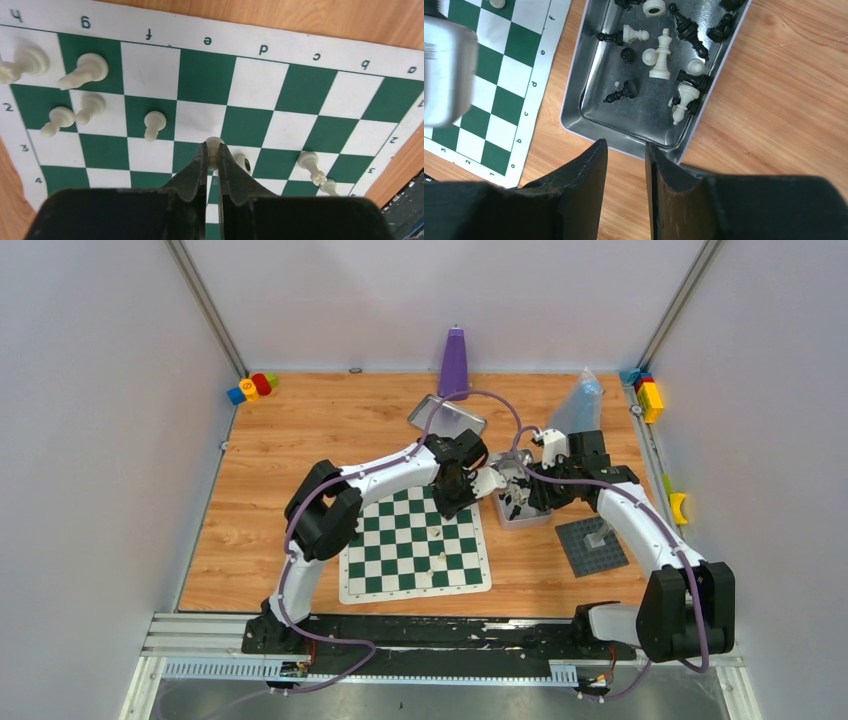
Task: Set up the chess pieces on the board
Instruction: Place the chess piece on the chessboard.
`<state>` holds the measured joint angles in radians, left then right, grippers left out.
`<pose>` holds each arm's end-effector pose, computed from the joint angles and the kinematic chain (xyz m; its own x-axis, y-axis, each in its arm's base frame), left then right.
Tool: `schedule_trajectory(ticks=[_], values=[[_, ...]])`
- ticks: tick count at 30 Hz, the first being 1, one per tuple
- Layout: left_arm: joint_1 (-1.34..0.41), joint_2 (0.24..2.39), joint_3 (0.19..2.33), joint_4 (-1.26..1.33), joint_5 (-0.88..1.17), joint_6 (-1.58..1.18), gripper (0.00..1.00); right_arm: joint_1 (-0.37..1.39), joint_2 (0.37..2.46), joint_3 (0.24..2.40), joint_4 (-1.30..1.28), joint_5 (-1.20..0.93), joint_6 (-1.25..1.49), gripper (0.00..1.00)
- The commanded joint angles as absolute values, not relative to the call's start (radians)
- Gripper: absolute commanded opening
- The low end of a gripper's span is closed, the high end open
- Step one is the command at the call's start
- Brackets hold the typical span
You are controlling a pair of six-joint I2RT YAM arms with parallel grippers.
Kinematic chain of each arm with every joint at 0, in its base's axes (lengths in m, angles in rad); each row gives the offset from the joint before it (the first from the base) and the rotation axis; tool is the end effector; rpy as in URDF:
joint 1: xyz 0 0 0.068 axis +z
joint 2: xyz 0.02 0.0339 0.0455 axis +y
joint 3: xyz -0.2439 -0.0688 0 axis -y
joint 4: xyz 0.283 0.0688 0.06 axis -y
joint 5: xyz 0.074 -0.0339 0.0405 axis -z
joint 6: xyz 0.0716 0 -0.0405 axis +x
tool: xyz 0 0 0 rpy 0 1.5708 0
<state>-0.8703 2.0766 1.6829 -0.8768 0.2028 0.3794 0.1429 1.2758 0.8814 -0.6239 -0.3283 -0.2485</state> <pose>0.2888 -0.3649 0.1360 -0.2804 0.8953 -0.3460 0.9593 0.2737 -0.0692 0.3014 0.0667 0.1728 -0.7423 -0.3420 -0.5762 -0.5002 0.8550 0.1370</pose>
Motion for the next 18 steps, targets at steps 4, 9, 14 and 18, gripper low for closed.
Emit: schedule_trajectory(ticks=[4, 9, 14, 18], values=[[-0.874, 2.132, 1.734, -0.860, 0.184, 0.368, 0.12, 0.122, 1.253, 0.876, -0.599, -0.323, -0.253, 0.35], [-0.874, 2.134, 1.732, -0.839, 0.170, 0.365, 0.12, 0.121, 1.255, 0.877, -0.600, -0.331, -0.253, 0.35], [-0.874, 2.136, 1.739, -0.829, 0.172, 0.359, 0.13, 0.120, 1.258, 0.877, -0.603, -0.336, -0.253, 0.35], [-0.874, 2.147, 1.745, -0.827, 0.175, 0.356, 0.14, 0.120, 1.259, 0.877, -0.605, -0.338, -0.253, 0.35]])
